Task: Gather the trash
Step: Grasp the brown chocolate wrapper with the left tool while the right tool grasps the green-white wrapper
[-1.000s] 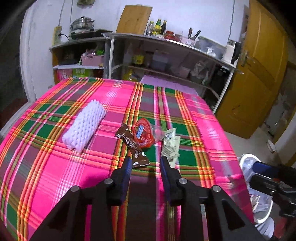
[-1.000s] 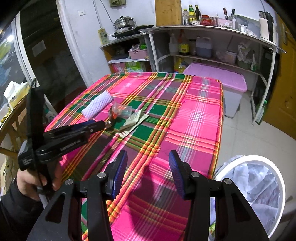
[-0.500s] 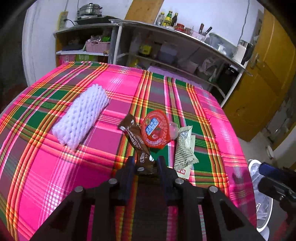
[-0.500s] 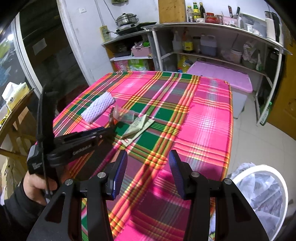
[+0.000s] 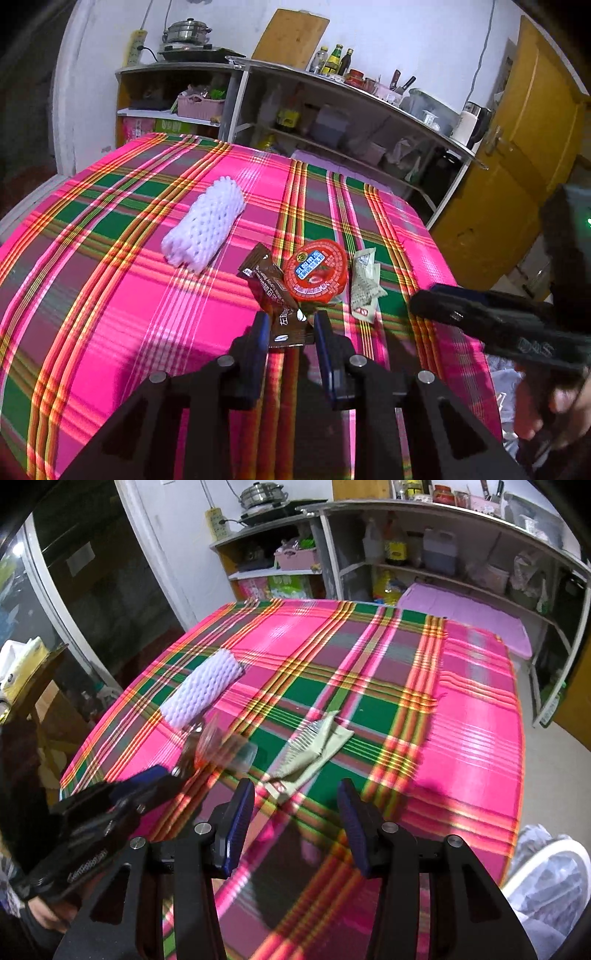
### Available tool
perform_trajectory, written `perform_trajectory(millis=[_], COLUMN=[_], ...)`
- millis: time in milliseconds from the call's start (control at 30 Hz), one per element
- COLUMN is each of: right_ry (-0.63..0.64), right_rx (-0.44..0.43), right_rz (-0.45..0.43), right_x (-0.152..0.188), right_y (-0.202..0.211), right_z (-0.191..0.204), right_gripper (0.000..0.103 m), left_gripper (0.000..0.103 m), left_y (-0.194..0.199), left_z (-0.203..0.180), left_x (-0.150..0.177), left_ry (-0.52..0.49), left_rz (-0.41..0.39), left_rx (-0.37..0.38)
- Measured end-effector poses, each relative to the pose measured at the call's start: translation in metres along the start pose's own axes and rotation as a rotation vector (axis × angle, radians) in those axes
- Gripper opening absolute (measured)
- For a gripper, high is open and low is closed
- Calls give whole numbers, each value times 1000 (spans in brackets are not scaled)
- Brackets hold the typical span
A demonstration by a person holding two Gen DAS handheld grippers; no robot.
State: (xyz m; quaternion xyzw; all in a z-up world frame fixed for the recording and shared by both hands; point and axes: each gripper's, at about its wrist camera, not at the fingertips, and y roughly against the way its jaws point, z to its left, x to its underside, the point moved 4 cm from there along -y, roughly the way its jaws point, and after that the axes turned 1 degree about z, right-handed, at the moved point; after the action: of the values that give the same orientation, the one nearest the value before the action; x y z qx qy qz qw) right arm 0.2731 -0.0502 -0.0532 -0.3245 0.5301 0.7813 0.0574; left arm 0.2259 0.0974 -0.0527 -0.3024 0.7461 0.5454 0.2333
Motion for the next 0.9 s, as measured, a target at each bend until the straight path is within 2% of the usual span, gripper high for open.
perform_trajectory(millis=[267,333,367,400,433,567,900], right_ry=[-41,-31,-24,-13,0,-6,-22], right_rx=[17,34,45,69,92,82,72], right_rz=[61,49,46,46,42,35,-7], right_x=[-11,-13,-14,-14,-13,-9,14], right_y=[-41,-44,-44,-44,-44,-38,-2], right_z=[0,0,1,2,2,-1,-10], right_gripper=[48,47,42,30,29,19,15], left_gripper=[25,25,25,25,25,25,25], left_y=[7,8,9,10,12,21,43], left_z=[11,13,14,15,14,7,-10], left_x=[10,12,12,12,12,9,6], left_ry=[7,10,10,11,10,-9,-42], left_rz=[3,3,1,-3,-8,-37,-76], left_rx=[27,32,34,36,38,44,46])
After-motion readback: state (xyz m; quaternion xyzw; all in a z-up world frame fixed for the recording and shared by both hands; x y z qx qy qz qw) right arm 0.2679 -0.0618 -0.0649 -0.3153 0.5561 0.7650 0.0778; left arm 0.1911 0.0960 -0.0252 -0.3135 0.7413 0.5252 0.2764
